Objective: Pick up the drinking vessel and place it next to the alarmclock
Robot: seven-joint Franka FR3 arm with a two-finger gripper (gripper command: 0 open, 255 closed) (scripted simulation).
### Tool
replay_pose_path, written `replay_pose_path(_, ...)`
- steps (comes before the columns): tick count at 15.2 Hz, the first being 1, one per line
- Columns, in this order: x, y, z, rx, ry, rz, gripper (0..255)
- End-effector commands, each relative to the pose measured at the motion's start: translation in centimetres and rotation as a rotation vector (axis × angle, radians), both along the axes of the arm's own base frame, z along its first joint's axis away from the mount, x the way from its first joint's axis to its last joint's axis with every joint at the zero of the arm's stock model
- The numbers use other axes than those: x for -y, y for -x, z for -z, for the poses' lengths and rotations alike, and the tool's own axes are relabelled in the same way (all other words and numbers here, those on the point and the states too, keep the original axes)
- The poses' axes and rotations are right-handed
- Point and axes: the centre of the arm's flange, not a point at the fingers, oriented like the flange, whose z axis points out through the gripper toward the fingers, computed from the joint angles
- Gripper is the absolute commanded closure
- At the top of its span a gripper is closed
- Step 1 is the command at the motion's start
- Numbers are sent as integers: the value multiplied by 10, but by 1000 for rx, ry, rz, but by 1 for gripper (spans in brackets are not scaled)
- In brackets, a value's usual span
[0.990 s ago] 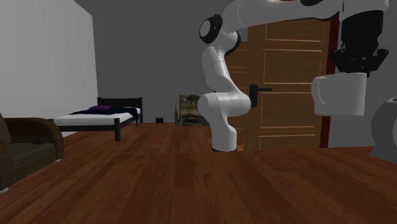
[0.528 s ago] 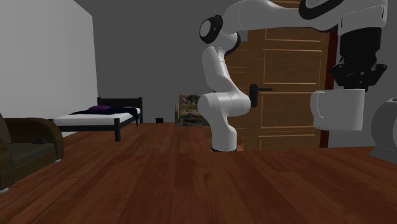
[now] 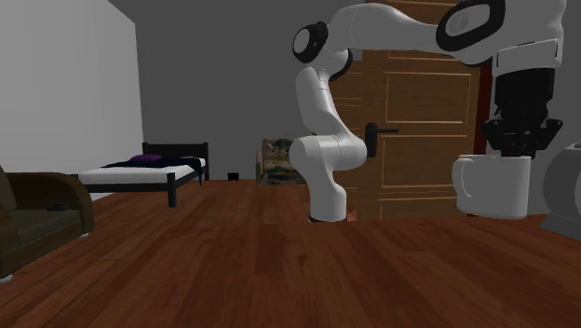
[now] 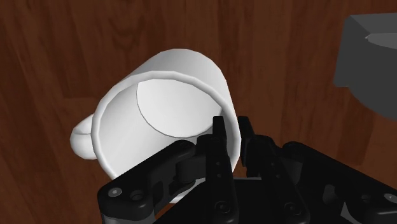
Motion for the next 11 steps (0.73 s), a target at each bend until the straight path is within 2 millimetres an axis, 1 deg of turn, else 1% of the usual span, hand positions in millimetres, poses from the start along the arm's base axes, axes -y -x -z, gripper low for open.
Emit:
replay_pose_path(1,0,0,10,1,-1,0,255)
replay_pose_path(8,0,0,49,1,-1,0,255)
replay_pose_path(11,0,0,49,1,-1,0,255)
